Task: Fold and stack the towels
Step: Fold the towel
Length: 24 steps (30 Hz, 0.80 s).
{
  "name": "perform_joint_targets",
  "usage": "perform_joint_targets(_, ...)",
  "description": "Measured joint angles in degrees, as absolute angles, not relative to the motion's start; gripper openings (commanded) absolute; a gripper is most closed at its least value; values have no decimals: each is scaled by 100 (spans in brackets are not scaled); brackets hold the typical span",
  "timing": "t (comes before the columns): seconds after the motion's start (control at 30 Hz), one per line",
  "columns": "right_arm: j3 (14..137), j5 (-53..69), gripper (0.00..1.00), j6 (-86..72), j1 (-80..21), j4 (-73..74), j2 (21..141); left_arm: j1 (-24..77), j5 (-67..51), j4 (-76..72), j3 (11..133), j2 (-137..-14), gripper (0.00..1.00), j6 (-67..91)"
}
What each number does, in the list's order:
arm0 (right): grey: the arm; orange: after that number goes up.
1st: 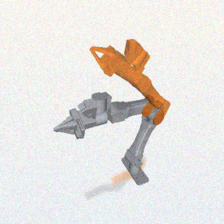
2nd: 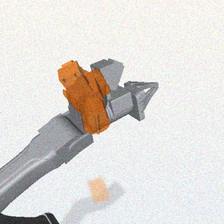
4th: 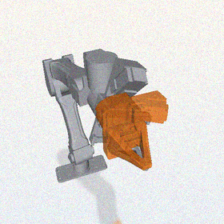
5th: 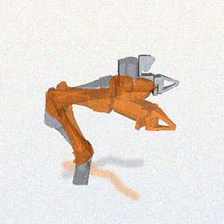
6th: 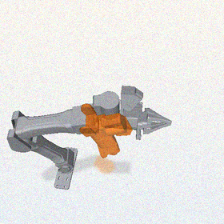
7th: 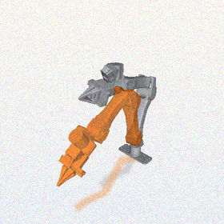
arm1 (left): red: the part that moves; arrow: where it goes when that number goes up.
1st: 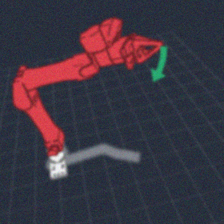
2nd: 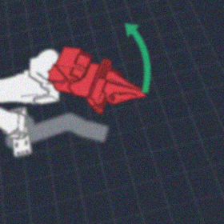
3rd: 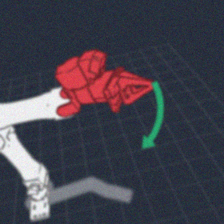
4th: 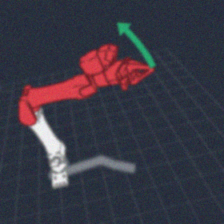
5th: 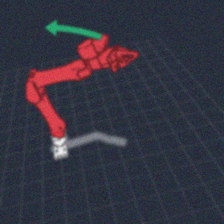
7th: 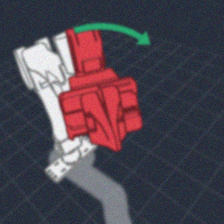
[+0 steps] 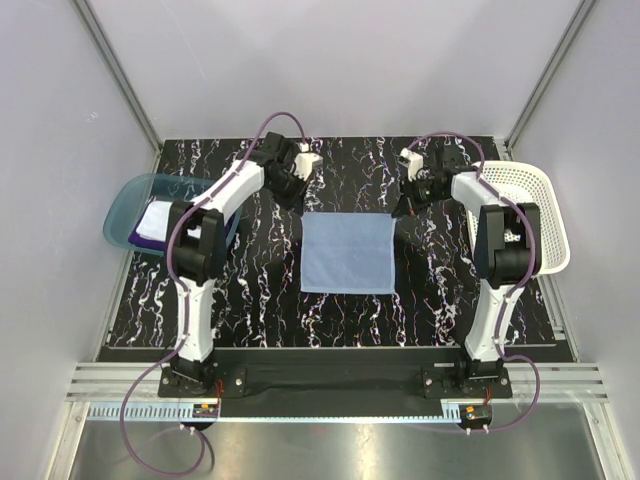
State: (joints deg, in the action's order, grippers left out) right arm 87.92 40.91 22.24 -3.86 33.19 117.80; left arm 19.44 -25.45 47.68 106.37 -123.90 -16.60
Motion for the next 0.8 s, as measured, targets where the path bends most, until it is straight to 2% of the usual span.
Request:
perform_joint_targets(0.43, 7126, 3133, 0, 1647, -816, 2399, 10304, 2084, -2495, 4405, 9212, -11421, 0, -1433)
perform_joint_targets(0.8, 5896, 2462, 0, 836, -1092, 2209, 9275, 2508, -2379, 4075, 7856, -10501, 0, -1061)
